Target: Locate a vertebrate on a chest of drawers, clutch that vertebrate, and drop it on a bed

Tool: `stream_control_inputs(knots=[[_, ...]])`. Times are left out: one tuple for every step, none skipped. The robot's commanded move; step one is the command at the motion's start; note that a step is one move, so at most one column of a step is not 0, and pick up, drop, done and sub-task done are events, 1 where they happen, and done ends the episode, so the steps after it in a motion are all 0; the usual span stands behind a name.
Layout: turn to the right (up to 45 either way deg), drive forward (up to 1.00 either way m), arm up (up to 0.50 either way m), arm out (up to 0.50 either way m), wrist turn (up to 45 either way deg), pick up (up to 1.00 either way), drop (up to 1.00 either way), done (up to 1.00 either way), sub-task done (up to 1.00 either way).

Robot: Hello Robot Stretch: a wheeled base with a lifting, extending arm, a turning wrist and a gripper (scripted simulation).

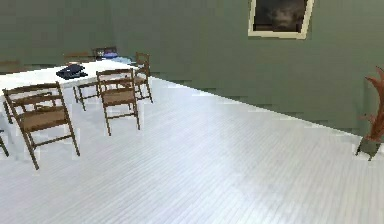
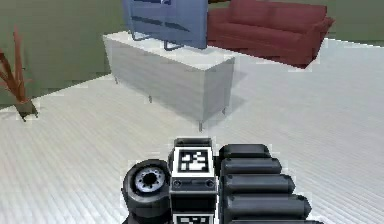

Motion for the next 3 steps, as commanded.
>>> stream_control_inputs(knots=[[0.0,1.00,0.00,0.00,0.0,0.00,0.00,0.00,0.00],[0.0,1.00,0.00,0.00,0.0,0.00,0.00,0.00,0.00],[0.0,1.00,0.00,0.00,0.0,0.00,0.00,0.00,0.00]])
